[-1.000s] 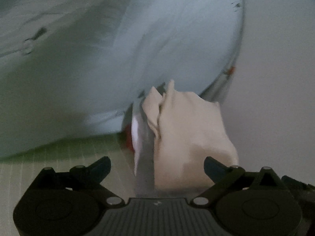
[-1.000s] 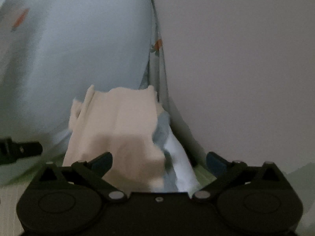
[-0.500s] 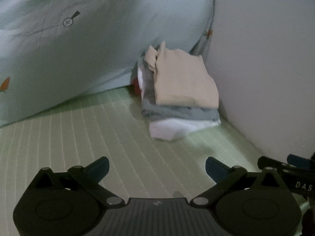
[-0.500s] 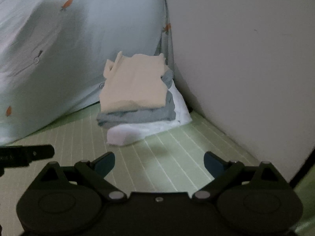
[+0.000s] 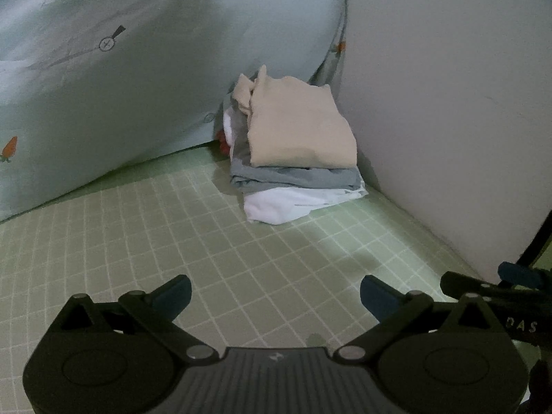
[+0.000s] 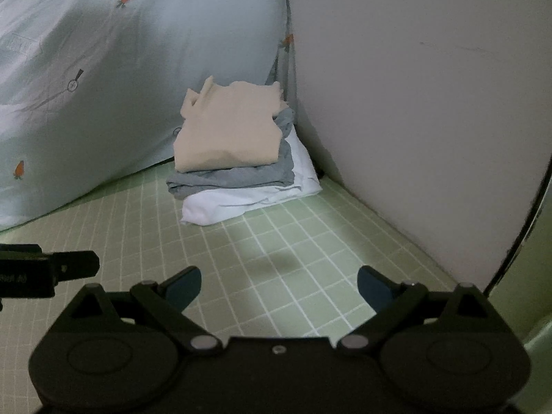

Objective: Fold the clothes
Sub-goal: 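Open both grippers and pull them back from the stack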

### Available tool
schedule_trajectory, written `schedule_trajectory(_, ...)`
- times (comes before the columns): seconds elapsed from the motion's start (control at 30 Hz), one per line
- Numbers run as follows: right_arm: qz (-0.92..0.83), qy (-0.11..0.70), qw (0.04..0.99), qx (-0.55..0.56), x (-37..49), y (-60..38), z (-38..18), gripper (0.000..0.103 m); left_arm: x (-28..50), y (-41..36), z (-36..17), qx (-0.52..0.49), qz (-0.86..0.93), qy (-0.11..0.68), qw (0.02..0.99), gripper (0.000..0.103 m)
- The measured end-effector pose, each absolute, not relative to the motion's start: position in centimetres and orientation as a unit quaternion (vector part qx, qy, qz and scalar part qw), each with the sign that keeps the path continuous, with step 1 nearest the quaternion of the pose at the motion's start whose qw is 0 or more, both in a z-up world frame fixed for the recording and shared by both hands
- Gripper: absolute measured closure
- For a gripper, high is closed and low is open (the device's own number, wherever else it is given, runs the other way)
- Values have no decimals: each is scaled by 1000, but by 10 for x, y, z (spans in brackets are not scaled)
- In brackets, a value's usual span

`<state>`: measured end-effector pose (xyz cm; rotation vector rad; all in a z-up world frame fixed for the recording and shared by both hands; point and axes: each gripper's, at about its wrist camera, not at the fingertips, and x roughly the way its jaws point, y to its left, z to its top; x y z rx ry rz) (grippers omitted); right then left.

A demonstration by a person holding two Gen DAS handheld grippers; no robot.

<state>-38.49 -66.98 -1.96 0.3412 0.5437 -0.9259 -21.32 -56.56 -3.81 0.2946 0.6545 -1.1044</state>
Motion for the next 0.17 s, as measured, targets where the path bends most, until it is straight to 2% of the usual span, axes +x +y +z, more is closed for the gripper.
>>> schedule_trajectory(0.17, -438, 254, 846, 167, -388, -669, -20, 5, -216, -563, -37, 142, -513, 301, 791, 0)
